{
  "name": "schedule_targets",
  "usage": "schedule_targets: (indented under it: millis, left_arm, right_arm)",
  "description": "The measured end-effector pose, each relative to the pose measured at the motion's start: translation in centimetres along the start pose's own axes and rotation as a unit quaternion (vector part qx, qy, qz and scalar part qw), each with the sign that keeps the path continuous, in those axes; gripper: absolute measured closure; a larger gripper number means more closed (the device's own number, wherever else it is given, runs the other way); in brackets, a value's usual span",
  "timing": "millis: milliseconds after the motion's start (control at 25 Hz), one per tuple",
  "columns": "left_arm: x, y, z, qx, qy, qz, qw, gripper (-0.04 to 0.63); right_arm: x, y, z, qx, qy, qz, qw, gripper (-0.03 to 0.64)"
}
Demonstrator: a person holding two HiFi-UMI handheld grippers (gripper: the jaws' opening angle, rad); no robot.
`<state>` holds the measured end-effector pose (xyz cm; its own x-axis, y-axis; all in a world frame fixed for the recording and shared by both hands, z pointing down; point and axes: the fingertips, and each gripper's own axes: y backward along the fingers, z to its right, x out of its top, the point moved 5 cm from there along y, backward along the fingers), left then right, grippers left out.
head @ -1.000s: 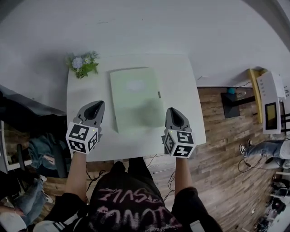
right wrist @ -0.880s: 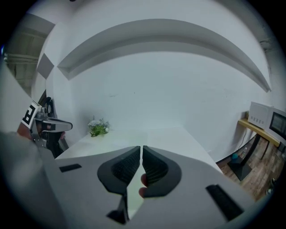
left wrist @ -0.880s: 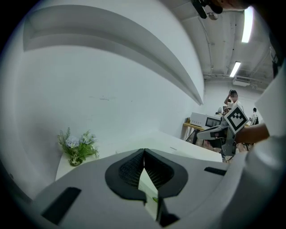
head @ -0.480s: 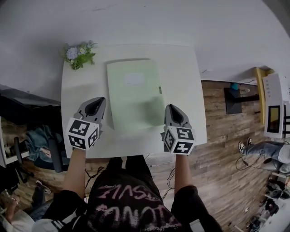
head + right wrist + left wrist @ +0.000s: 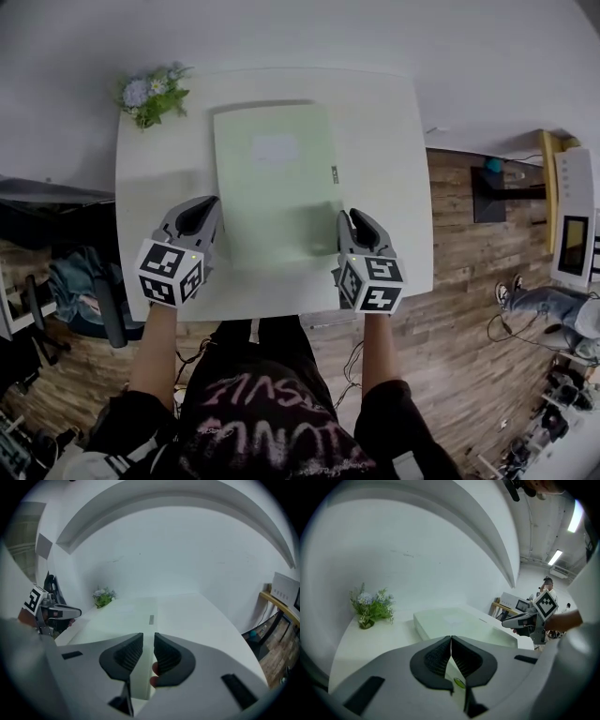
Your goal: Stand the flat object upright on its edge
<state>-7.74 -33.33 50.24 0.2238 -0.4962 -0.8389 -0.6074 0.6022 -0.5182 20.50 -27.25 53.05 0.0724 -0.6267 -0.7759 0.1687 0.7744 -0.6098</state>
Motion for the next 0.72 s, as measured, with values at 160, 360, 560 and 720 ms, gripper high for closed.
schedule_targets:
  millis: [160, 360, 560, 720]
  left_arm:
    - [-0.7, -0.7, -0.1, 0.002, 0.020, -0.012, 0.9997, 0.578]
    - [-1.2, -1.4, -0.4, -0.005, 0.042, -0.021, 0.9989, 0.469]
    - [-1.8, -2.1, -0.1, -0.019, 0.059, -0.036, 0.9974, 0.403]
    - [-2.3, -2.3, -0.1, -0.025, 0.080, -0.043, 0.9955, 0.347]
  right_arm:
    - [-0.3, -0.6, 0.2, 0.016, -0.010, -0.012, 1.000, 0.498]
    - [-0.4, -1.4, 0.3, 0.035, -0.019, -0.028, 0.999, 0.429]
    - [-0.5, -2.2, 0.3, 0.053, -0.027, -0.041, 0.997, 0.407]
    - [-0.7, -2.6, -0.1, 0.076, -0.033, -0.056, 0.995, 0.376]
